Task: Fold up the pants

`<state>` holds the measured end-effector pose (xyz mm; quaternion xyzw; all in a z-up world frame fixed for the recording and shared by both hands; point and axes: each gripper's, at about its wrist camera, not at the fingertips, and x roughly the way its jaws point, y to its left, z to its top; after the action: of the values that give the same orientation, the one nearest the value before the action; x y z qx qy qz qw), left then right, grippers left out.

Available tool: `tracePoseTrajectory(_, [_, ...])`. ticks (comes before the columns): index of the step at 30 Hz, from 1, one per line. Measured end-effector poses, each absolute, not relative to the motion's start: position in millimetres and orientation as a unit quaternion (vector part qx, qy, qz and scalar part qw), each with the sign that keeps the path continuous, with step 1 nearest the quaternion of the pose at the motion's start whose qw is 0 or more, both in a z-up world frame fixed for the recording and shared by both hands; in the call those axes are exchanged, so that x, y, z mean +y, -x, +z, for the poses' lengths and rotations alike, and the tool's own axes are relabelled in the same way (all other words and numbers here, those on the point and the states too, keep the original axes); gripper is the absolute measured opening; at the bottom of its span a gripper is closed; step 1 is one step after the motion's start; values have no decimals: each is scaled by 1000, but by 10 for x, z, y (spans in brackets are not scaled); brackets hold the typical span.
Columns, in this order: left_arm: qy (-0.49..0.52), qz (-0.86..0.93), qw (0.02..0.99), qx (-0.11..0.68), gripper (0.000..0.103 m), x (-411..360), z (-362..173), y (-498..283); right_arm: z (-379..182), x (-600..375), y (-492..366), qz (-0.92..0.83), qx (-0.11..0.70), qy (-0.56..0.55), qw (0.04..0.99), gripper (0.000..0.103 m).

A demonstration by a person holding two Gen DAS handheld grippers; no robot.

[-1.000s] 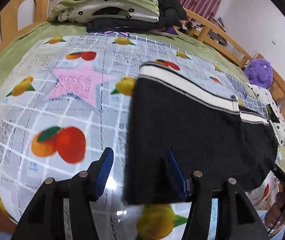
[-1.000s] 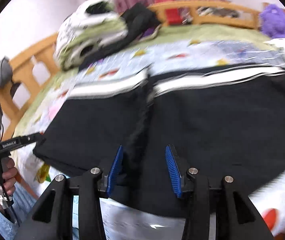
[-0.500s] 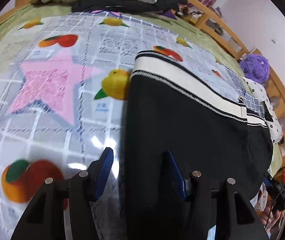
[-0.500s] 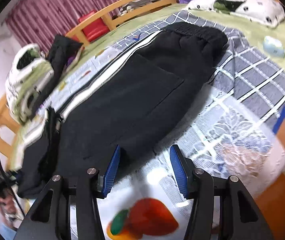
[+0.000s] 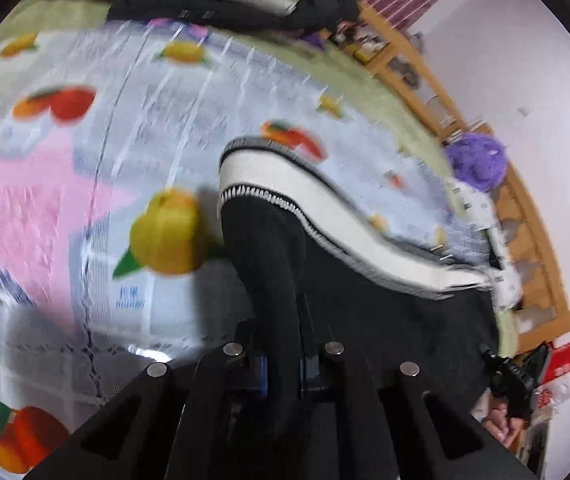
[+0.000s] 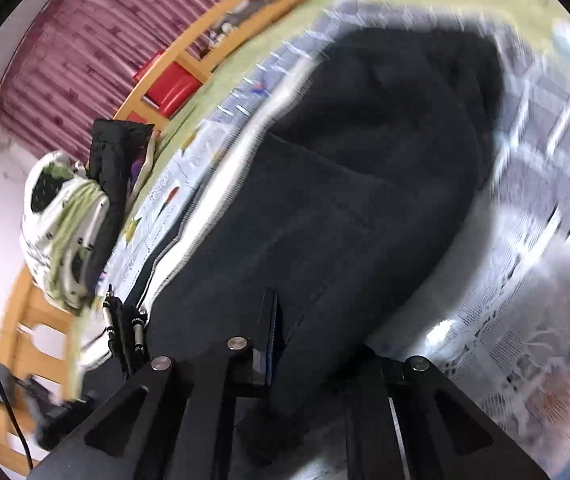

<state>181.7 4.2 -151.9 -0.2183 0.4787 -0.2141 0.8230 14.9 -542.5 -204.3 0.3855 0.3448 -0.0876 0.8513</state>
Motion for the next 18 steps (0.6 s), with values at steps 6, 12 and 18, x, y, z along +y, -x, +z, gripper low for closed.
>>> tracePoseTrajectory(6, [193, -205, 863, 420, 9, 524, -788, -1661, -1498, -4952, -167, -14, 317, -392, 864, 10])
tracePoseTrajectory(12, [149, -84, 884, 434, 10, 1191, -833, -1476, -1707, -3997, -290, 82, 374, -344, 857, 10])
tracePoseTrajectory(18, [135, 31, 858, 495, 34, 1378, -1434, -1504, -2185, -3818, -165, 60, 434, -331, 836, 26])
